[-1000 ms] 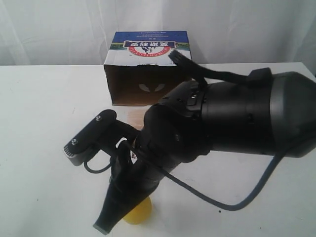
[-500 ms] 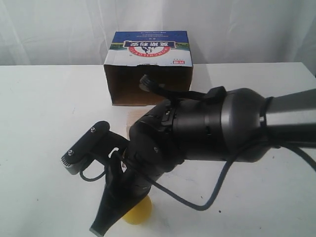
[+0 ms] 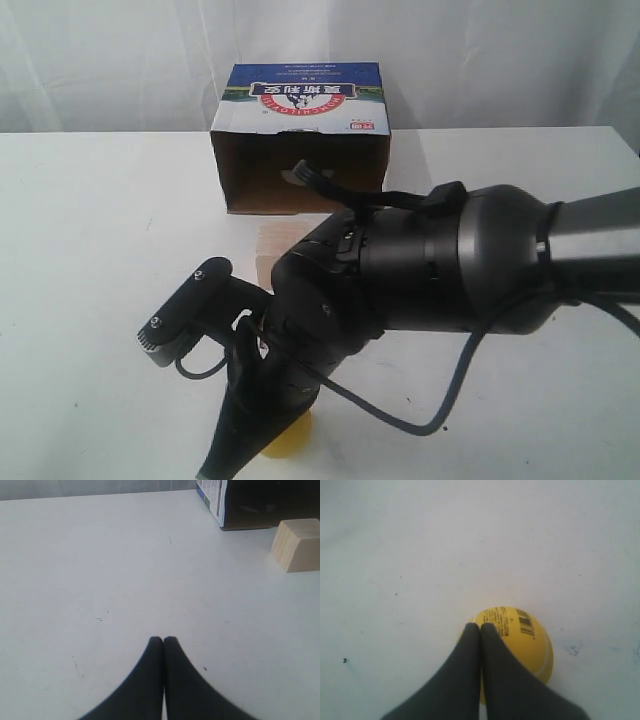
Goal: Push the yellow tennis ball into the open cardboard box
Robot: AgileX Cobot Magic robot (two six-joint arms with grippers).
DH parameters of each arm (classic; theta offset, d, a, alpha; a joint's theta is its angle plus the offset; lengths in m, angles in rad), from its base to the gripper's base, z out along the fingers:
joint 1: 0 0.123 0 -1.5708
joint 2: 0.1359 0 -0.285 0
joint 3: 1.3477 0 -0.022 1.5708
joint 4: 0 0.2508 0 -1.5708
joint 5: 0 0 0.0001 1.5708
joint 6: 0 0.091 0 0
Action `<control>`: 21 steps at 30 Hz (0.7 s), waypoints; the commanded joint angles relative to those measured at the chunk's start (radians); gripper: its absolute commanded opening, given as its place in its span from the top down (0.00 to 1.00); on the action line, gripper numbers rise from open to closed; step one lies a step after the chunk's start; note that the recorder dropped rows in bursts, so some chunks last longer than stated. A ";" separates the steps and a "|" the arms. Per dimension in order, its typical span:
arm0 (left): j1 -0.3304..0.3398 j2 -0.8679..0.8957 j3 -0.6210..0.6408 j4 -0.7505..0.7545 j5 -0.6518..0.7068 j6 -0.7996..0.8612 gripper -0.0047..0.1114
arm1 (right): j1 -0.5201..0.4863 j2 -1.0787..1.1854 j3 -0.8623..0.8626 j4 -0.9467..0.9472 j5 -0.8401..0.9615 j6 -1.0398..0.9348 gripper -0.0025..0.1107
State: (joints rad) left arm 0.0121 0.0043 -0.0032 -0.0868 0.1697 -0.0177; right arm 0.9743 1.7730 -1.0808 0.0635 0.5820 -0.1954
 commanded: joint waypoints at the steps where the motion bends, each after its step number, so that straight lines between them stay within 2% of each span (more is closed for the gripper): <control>1: 0.005 -0.004 0.003 -0.002 -0.004 -0.004 0.96 | -0.032 0.004 0.055 -0.045 0.062 0.021 0.98; 21: 0.005 -0.004 0.003 -0.002 -0.004 -0.004 0.96 | -0.211 -0.057 0.116 -0.139 0.059 0.043 0.98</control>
State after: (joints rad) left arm 0.0121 0.0043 -0.0032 -0.0868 0.1697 -0.0177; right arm 0.7844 1.7047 -0.9792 -0.0689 0.6189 -0.1577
